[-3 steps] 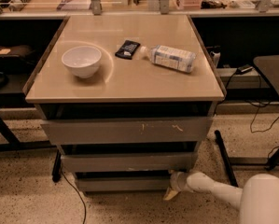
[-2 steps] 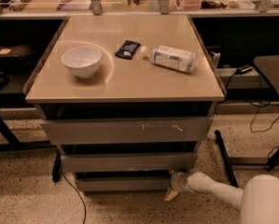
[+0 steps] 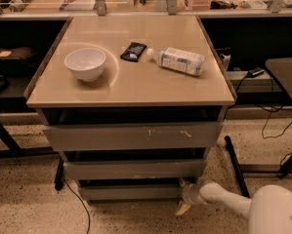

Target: Open bottom drawer

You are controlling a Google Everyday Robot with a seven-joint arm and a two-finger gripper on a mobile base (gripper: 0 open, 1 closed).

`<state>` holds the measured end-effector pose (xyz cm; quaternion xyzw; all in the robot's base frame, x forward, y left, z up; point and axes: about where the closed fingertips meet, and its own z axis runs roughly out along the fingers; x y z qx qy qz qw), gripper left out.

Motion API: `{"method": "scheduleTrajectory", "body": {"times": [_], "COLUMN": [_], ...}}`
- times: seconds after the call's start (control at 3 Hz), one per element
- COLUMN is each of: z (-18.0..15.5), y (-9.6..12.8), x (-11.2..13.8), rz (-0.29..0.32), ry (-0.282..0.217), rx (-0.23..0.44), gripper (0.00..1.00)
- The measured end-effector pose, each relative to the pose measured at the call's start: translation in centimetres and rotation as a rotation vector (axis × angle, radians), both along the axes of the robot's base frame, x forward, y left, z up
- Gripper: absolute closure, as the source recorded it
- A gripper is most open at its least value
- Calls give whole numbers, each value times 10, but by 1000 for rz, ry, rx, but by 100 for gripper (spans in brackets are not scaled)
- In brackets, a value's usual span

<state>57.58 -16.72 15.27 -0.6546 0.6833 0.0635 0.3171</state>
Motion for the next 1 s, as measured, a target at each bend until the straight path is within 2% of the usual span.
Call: {"method": "scheduleTrajectory", "body": {"times": [0.33,0.67,1.0], "z": [-3,-3,-3], "y": [-7,-8,-8], "x": [-8,-10,-10], "rz": [-8,-9,-9], "ry": [13,15,15], "rx": [8,9,9], "gripper": [0,15,38]}}
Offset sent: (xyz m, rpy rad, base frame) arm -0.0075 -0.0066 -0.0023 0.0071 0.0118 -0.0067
